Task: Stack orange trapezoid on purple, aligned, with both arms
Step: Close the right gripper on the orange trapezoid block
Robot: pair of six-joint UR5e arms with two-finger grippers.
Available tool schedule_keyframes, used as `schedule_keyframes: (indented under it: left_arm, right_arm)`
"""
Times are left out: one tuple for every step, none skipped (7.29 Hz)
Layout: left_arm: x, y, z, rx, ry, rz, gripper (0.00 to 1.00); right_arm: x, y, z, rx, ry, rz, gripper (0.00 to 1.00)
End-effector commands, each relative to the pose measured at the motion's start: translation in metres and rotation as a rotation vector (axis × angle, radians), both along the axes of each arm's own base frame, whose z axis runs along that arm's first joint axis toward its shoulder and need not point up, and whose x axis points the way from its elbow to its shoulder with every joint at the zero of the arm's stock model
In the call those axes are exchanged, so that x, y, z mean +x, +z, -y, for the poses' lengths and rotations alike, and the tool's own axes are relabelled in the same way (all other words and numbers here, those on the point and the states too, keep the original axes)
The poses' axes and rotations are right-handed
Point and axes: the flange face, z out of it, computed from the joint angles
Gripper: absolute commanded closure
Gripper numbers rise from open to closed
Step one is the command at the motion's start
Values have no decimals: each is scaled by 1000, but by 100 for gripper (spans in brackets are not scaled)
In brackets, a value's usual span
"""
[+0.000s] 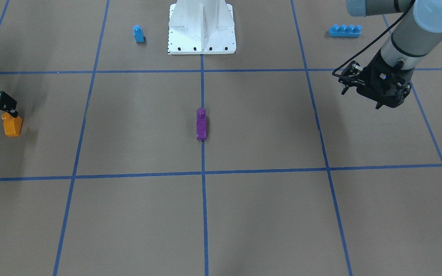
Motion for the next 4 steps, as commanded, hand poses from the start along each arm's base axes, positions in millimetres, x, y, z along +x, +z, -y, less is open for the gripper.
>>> schedule_keyframes:
  left_arm:
    - [1, 1, 0, -4, -1, 1, 0]
    - [1, 1, 0, -4, -1, 1, 0]
    - [1, 1, 0, -4, -1, 1, 0]
    - [1, 1, 0, -5, -2, 1, 0]
  right_arm:
    - [-15, 1, 11, 1, -15, 3, 32]
    - [-18, 3, 13, -2, -18, 4, 46]
    - [-17, 3, 13, -2, -18, 5, 49]
    - [-17, 3, 12, -4, -18, 5, 49]
